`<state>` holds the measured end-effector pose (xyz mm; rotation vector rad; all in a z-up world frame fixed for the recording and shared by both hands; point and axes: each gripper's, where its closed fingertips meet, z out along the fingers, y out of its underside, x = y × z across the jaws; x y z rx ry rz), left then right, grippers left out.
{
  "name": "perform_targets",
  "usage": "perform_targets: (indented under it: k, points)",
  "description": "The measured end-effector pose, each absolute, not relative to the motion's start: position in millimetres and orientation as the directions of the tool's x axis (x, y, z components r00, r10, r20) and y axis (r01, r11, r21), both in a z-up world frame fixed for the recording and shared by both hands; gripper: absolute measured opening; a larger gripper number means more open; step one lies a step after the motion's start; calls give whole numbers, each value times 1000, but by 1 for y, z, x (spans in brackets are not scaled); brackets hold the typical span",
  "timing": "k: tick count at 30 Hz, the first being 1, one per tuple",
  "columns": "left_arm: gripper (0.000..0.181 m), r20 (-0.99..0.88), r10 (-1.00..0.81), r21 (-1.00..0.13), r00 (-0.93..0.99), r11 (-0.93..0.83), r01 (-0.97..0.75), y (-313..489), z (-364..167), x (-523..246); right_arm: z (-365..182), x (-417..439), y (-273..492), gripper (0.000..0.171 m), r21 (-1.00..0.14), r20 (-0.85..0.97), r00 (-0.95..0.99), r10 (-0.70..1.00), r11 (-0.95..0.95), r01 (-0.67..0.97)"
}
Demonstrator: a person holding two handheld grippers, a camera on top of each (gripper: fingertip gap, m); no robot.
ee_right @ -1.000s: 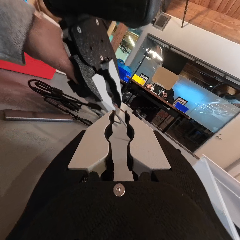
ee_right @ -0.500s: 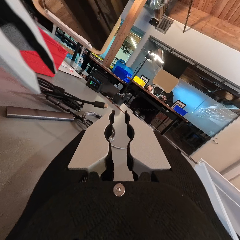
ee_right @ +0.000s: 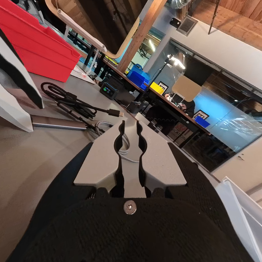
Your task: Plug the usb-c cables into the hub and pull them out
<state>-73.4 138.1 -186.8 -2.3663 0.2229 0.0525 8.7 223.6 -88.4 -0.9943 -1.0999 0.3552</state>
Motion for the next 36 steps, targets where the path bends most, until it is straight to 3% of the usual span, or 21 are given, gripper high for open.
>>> perform_targets:
  k: [8,14,17,19,22,23,25,27,31,36]
  points:
    - [25,-94,-238,-661,967,-711,-239,135,-188,-62,-97,-2,203,20,-848,530,312,788,503,171]
    - [23,-469,-447,-546,761,-530,-649,119,-180,-69,-134,-25,145,36,-743,637,-49,769,630,226]
    - [23,-707,-506,-383,494,-314,-869,107,-174,-68,-151,-29,128,46,-676,665,-179,725,686,269]
    - [23,-835,-488,-211,256,-145,-967,99,-170,-63,-155,-30,125,47,-628,694,-212,688,723,288]
    - [23,-918,-397,19,-19,4,-1000,91,-167,-57,-161,-31,120,46,-545,741,-263,618,782,301]
    - [22,-929,-364,61,-73,47,-997,89,-165,-53,-163,-31,119,44,-514,759,-272,591,801,305]
    - [0,-939,-303,126,-165,143,-982,83,-160,-42,-164,-33,118,36,-445,808,-272,523,844,300]
    - [0,-937,-253,198,-243,191,-961,81,-157,-36,-167,-34,116,36,-385,836,-288,467,874,298]
    - [8,-938,-299,129,-178,178,-976,82,-161,-36,-172,-37,114,31,-330,855,-303,422,891,311]
    - [34,-816,-379,-449,436,-58,-891,91,-149,-51,-169,-37,115,33,-409,811,-296,505,850,332]
